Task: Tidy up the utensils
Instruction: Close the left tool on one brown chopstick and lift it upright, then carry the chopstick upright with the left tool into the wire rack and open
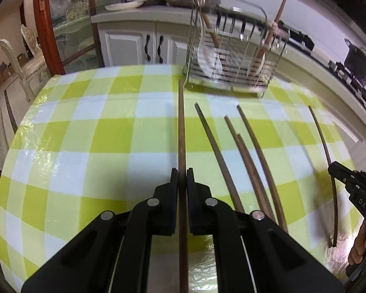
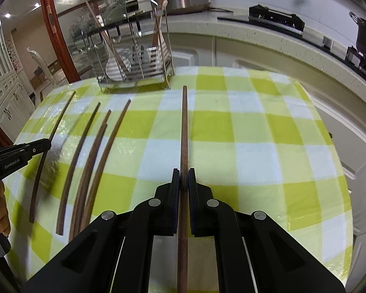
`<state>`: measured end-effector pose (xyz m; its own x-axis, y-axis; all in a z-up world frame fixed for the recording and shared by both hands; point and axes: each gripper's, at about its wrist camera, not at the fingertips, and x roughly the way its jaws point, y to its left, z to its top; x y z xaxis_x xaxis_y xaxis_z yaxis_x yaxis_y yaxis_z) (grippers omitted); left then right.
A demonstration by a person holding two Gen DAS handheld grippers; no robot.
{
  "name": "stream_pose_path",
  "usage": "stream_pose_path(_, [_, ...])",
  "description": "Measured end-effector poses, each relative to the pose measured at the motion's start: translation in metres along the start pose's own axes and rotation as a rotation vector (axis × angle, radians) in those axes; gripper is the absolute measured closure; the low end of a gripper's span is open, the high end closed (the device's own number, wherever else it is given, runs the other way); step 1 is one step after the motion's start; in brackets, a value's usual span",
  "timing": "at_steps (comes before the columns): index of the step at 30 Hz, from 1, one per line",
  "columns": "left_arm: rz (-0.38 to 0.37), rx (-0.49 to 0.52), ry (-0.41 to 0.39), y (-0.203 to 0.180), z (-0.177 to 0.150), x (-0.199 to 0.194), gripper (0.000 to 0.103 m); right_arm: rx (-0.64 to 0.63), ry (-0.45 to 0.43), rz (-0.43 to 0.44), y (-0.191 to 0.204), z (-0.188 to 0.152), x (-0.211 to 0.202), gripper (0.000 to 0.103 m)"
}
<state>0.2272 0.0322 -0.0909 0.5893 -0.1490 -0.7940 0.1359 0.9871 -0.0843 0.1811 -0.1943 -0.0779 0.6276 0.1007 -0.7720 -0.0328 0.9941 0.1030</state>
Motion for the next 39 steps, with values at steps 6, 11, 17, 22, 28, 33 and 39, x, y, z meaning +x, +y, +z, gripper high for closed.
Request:
stream_pose_path(6, [-0.007, -0.018, -0.073, 0.003, 0.007, -0.028, 0.096, -0.003, -0.051, 0.003, 0.003, 0.008, -0.022, 0.097])
stream_pose_path(11, [-0.015, -0.024, -0.139, 0.005, 0.011, -0.052, 0.096, -0.004, -0.097, 0.000, 0.004, 0.014, -0.041, 0.097])
stream_pose_path(17, [-0.021, -0.021, -0.205, 0.003, 0.014, -0.076, 0.096, -0.009, -0.132, 0.000, 0.006, 0.019, -0.057, 0.097])
stream_pose_path(22, [-0.021, -0.019, -0.230, 0.000, 0.015, -0.087, 0.096, -0.011, -0.155, 0.002, 0.007, 0.021, -0.067, 0.097])
stream_pose_path(28, [-0.023, -0.019, -0.242, 0.001, 0.014, -0.092, 0.096, -0.012, -0.183, 0.002, 0.007, 0.022, -0.078, 0.097])
stream_pose_path(33, [-0.024, -0.018, -0.249, 0.000, 0.014, -0.096, 0.096, -0.014, -0.202, 0.004, 0.007, 0.024, -0.087, 0.097])
stream_pose_path(39, [-0.029, -0.014, -0.259, -0.001, 0.015, -0.099, 0.096, -0.019, -0.207, 0.007, 0.009, 0.025, -0.088, 0.097])
